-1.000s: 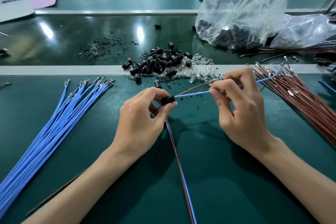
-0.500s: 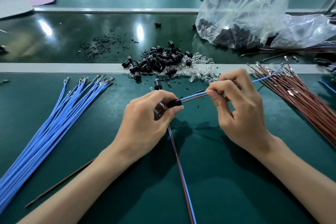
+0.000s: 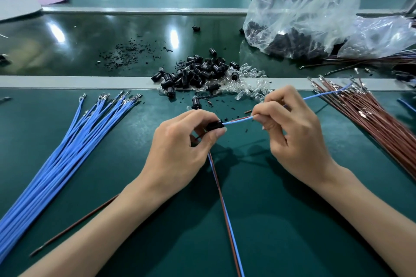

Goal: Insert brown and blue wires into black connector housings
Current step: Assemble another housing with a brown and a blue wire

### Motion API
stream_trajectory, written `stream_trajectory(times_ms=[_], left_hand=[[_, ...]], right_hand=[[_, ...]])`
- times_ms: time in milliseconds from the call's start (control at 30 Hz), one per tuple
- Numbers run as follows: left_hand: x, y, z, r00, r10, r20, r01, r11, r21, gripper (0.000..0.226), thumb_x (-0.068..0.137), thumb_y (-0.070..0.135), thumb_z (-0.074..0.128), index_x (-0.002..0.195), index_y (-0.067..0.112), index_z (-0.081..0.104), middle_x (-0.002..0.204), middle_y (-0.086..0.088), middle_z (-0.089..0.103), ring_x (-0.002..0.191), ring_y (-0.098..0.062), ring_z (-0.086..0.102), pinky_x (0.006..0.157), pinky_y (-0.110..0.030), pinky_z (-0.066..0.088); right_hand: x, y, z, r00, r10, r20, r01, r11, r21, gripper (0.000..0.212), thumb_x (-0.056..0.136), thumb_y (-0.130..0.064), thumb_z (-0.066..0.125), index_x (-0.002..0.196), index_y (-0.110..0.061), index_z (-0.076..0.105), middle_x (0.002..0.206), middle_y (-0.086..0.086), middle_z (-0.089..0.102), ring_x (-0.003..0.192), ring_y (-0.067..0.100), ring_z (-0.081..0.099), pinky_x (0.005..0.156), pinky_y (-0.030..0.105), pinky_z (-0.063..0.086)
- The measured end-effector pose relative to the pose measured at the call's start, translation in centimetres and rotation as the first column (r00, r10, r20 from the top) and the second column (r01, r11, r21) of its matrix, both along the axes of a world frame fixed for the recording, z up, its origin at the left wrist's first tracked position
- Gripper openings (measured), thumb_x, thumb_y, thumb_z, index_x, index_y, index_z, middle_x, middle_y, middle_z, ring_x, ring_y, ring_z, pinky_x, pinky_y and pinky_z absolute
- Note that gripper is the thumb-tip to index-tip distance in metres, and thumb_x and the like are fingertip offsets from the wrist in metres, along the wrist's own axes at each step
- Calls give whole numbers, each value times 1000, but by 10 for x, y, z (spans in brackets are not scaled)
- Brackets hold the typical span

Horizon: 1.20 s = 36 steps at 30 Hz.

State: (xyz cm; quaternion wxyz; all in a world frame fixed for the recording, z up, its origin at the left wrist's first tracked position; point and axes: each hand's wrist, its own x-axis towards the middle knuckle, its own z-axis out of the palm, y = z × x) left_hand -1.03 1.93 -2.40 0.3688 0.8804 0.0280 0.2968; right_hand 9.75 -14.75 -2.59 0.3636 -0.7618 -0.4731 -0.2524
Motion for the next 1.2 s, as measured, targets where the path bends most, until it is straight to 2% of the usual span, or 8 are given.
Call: stream_trajectory(times_ms=[167,300,433,667,867,967,1100,1200], left_hand=[[-1,-1,2,1000,-18,0,18,1000,4,27,84,39,61,93,15,71,82,7,66,72,-12,60,66,-29,50],[0,-2,1,1000,-18,3,17,999,35,24,83,32,63,94,12,73,82,4,64,72,-15,60,65,-35,51],[0,-2,-1,1000,-19,1,19,999,41,21,83,29,66,94,12,73,82,5,63,73,-16,60,66,-38,52],[0,-2,-1,1000,-27,-3,27,998,52,22,83,29,65,94,11,72,82,5,62,76,-17,60,68,-38,52],[0,-4,0,1000,-31,1,31,998,60,22,84,29,65,95,11,72,81,5,62,73,-17,59,67,-39,52],[1,-3,-1,1000,-16,0,16,998,60,25,84,31,62,95,10,72,81,3,62,74,-19,59,68,-40,51],[0,-4,0,1000,-19,4,19,998,55,24,83,31,63,94,12,72,81,4,62,74,-18,59,68,-39,51],[0,-4,0,1000,-22,6,21,997,68,22,82,29,66,92,11,72,80,4,62,75,-19,60,68,-39,51]], right_hand=[[-1,-1,0,999,-39,16,39,999,36,15,91,-4,52,83,2,63,85,10,50,70,9,42,57,17,36],[-1,-2,-1,999,-36,30,37,999,-30,10,87,4,54,83,1,62,85,11,50,71,12,43,56,26,40],[-1,-2,0,1000,-6,-9,6,1000,-3,11,87,5,52,83,2,61,85,10,50,68,13,44,59,16,39],[-1,-1,0,1000,-13,-19,13,999,-34,11,88,4,54,82,2,63,85,11,50,67,11,43,60,14,36],[0,-3,1,999,-29,-31,29,999,30,11,87,7,53,82,3,62,84,12,50,63,16,46,55,26,41],[-1,-2,0,1000,-19,8,19,999,-40,11,85,10,56,82,2,63,84,11,51,67,11,43,55,21,38],[1,-3,2,999,-32,-34,34,998,46,12,88,6,53,81,3,63,83,11,51,63,16,46,56,22,39],[-1,-2,1,1000,-26,-10,26,999,-20,11,85,8,54,81,3,62,84,10,51,67,11,43,57,19,38]])
